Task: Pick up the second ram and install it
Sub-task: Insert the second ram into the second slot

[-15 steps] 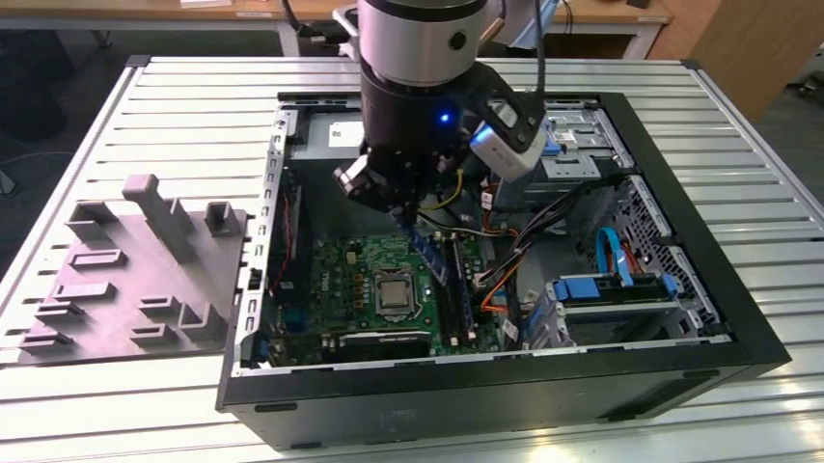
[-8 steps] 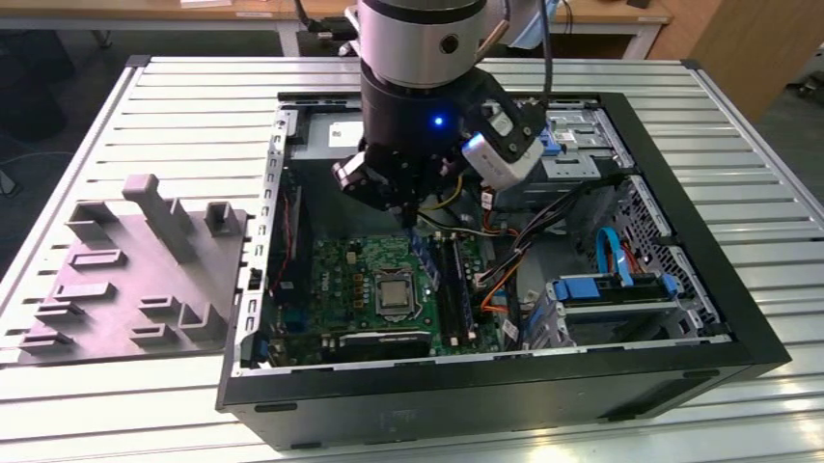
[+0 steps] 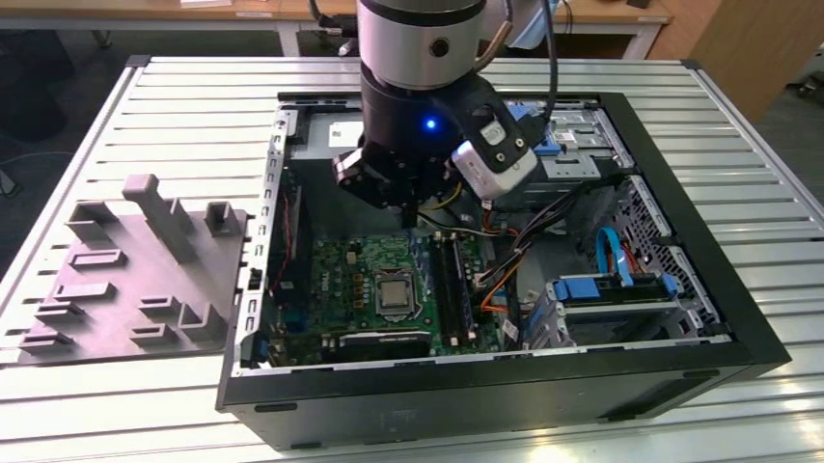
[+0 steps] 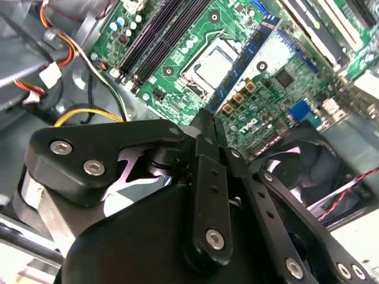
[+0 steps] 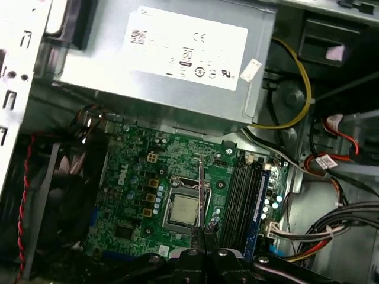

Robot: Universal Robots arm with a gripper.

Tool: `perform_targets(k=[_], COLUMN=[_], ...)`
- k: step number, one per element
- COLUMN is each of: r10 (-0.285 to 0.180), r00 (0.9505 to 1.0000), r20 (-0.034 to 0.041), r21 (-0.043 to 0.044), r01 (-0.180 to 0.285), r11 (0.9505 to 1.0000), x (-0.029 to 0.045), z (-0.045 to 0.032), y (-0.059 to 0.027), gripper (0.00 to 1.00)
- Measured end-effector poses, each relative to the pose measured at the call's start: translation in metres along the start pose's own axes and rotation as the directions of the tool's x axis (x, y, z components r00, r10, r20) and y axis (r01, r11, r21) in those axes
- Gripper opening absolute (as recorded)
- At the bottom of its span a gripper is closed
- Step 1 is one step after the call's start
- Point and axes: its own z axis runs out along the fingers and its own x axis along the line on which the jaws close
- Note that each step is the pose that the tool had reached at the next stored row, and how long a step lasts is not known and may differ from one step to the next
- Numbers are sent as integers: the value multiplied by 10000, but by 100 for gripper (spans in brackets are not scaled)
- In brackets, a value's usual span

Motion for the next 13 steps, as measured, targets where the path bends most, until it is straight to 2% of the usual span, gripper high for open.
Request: perform_targets(k=[2,5,9,13], r10=[337,527,1065,1168], r00=[9994,9986,9943,9931], r20=[14,23,47,51], r21=[5,6,10,10], r01=[-337,-527,-1065,-1168], r11=[9994,9986,9943,9932], x=[0,0,0,0], z=[2,3,6,7], y=[0,0,0,0], gripper=[11,11,11,11])
